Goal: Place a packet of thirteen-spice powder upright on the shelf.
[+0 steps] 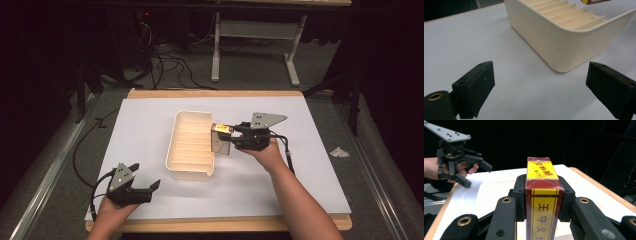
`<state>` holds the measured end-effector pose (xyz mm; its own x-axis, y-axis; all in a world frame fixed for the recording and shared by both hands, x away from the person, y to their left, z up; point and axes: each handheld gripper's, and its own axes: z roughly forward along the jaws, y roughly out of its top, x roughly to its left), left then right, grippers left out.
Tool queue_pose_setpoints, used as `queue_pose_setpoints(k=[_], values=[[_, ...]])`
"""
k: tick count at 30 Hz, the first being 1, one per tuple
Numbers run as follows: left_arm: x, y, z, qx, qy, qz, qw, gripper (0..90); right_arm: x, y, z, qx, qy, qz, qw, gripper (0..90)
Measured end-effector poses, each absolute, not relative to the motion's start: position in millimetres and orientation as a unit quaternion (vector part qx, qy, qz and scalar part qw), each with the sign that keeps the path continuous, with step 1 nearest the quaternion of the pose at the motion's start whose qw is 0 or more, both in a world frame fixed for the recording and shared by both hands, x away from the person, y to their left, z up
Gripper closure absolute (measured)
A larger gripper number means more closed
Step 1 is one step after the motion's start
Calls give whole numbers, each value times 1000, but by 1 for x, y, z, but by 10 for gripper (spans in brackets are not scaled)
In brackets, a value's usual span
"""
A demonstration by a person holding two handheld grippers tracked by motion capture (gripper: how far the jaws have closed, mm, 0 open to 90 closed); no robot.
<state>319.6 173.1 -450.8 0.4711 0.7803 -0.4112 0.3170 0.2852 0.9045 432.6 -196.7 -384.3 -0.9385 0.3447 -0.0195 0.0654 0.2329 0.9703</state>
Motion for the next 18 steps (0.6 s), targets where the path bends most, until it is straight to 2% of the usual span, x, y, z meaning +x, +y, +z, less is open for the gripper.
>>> queue_pose_setpoints(k=[18], values=[[317, 178, -450, 568, 483, 183, 641, 91, 430, -193, -389, 109, 784, 604, 92, 684]])
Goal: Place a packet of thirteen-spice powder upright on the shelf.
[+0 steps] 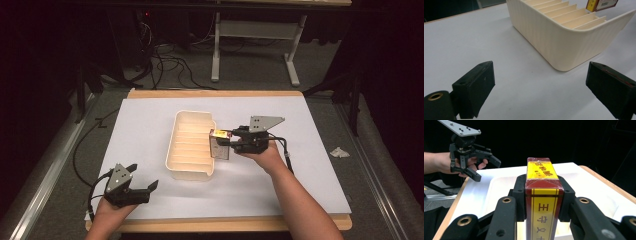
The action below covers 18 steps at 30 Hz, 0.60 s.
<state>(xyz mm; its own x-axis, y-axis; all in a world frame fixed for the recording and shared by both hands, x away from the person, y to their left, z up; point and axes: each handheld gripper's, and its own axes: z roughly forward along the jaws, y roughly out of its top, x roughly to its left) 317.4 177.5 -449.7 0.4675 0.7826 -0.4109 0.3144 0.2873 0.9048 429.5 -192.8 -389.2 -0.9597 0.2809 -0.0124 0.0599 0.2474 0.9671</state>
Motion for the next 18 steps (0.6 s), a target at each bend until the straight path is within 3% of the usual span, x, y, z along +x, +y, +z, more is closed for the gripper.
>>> queue_pose_setpoints(k=[18], values=[[315, 181, -450, 567, 486, 186, 639, 93, 440, -180, -386, 86, 781, 614, 81, 687]])
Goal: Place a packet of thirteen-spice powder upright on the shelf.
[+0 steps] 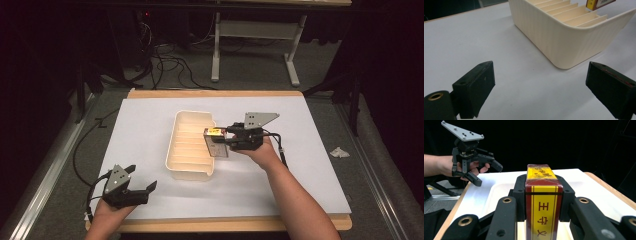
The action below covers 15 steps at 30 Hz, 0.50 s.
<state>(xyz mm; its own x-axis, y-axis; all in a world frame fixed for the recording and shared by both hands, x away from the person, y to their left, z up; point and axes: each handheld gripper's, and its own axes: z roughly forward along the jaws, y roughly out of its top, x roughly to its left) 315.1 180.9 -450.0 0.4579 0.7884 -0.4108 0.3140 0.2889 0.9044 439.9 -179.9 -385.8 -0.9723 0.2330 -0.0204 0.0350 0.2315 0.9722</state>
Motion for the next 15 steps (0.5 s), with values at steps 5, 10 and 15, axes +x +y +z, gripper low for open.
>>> queue_pose_setpoints(k=[5, 10, 15], values=[[315, 180, -451, 568, 486, 185, 638, 93, 439, -180, -385, 92, 776, 619, 83, 688], [315, 179, -451, 569, 485, 183, 638, 94, 435, -181, -384, 89, 776, 619, 80, 689], [315, 179, -451, 569, 485, 183, 639, 94, 433, -183, -385, 92, 776, 619, 79, 689]])
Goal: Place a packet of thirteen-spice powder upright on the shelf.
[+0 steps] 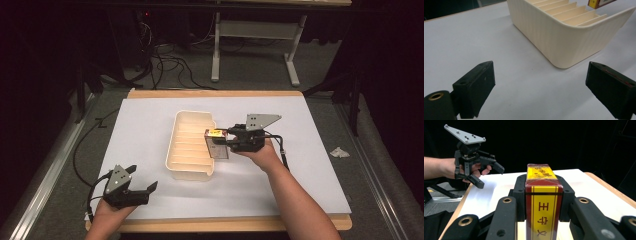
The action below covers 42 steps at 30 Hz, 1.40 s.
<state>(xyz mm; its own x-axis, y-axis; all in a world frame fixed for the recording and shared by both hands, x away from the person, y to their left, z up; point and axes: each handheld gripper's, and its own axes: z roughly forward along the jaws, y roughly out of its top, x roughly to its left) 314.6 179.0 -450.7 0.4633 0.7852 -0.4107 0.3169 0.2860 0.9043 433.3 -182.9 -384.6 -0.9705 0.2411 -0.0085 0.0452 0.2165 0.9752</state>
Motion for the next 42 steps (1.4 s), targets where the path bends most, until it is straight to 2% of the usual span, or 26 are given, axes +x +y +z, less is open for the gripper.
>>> queue_pose_setpoints(k=[11, 29, 42], values=[[315, 179, -452, 572, 484, 183, 636, 97, 441, -182, -392, 110, 771, 624, 67, 689], [314, 179, -452, 572, 485, 184, 635, 99, 443, -145, -396, 87, 770, 627, 81, 687], [313, 181, -451, 570, 485, 185, 637, 100, 449, -123, -400, 83, 771, 627, 74, 685]])
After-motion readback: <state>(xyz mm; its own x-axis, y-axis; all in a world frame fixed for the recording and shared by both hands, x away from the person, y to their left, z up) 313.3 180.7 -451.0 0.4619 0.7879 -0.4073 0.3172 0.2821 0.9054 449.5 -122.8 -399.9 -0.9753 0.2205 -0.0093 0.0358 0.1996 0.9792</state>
